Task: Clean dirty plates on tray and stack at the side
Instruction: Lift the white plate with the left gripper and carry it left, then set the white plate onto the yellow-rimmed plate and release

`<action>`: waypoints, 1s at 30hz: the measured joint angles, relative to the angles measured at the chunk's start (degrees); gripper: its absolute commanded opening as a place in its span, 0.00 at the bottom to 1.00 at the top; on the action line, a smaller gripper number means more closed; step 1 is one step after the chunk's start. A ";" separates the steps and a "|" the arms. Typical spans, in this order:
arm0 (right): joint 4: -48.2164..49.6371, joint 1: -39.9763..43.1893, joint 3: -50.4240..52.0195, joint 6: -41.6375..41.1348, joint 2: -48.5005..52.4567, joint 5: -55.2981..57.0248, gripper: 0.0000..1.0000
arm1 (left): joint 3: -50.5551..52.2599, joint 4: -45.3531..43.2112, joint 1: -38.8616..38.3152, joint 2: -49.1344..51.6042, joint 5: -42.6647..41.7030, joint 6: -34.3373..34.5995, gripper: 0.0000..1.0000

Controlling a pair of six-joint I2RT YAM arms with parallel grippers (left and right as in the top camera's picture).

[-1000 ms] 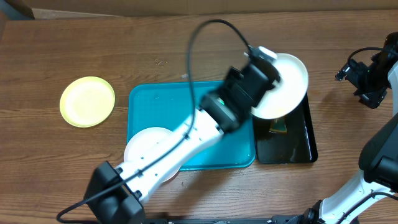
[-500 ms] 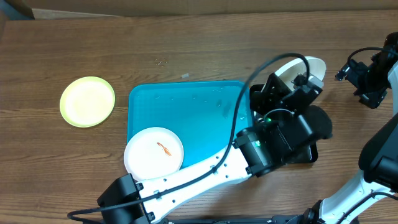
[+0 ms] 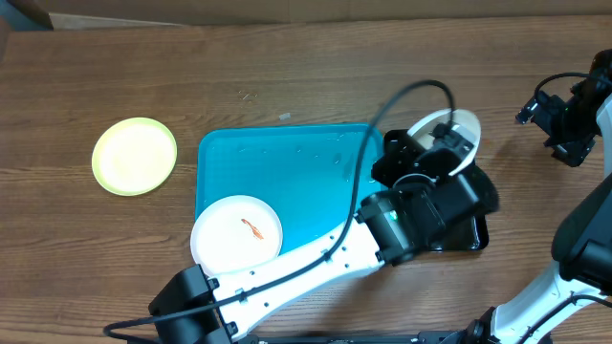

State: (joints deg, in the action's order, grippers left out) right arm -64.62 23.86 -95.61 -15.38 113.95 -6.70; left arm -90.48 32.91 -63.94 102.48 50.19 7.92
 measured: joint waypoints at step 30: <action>0.00 0.00 0.00 -0.02 0.00 -0.35 1.00 | 0.00 26.08 82.95 0.20 -45.83 26.27 0.04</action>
State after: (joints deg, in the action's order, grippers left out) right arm -64.62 23.86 -95.61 -15.40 113.95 -7.05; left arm -90.48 58.98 19.00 102.67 4.36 34.20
